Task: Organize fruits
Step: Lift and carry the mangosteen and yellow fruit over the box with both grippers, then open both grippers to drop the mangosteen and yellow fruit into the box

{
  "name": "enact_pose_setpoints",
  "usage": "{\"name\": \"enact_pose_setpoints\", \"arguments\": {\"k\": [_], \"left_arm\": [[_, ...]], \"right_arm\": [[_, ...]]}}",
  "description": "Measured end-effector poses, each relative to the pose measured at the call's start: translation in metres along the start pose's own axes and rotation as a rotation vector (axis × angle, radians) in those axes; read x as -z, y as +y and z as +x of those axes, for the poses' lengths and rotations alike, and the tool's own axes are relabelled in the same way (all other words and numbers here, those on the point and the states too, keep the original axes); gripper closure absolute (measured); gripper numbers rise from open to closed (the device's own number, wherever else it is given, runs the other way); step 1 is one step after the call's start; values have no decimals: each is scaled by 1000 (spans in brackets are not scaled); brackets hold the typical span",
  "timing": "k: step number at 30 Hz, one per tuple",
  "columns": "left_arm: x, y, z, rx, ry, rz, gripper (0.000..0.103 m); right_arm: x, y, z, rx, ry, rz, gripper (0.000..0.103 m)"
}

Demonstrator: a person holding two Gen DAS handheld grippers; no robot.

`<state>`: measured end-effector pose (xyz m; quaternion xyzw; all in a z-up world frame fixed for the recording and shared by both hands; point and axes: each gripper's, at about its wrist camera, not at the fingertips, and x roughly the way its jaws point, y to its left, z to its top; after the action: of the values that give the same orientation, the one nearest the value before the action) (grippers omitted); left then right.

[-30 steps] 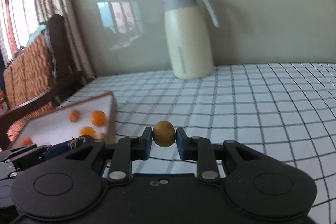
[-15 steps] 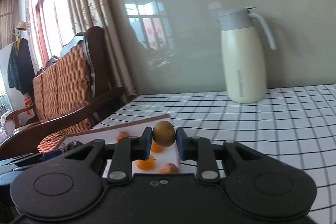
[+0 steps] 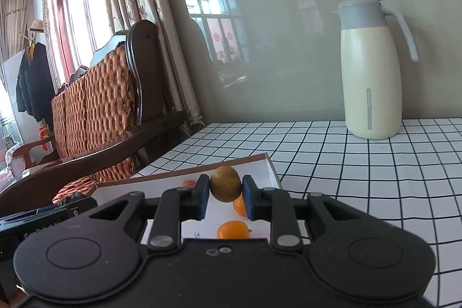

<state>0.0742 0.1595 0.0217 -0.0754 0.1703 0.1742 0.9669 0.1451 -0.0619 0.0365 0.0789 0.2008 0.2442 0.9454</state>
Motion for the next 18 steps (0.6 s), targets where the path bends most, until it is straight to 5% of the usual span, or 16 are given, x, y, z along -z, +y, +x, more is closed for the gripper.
{"name": "enact_pose_setpoints", "arguments": {"k": [15, 16, 18], "left_arm": [[-5, 12, 44, -70, 62, -40, 60], [-6, 12, 49, -78, 71, -44, 60], [-7, 15, 57, -99, 84, -52, 57]], "right_arm": [[-3, 5, 55, 8, 65, -21, 82], [-3, 6, 60, 12, 72, -34, 77], [-2, 8, 63, 41, 76, -42, 38]]}}
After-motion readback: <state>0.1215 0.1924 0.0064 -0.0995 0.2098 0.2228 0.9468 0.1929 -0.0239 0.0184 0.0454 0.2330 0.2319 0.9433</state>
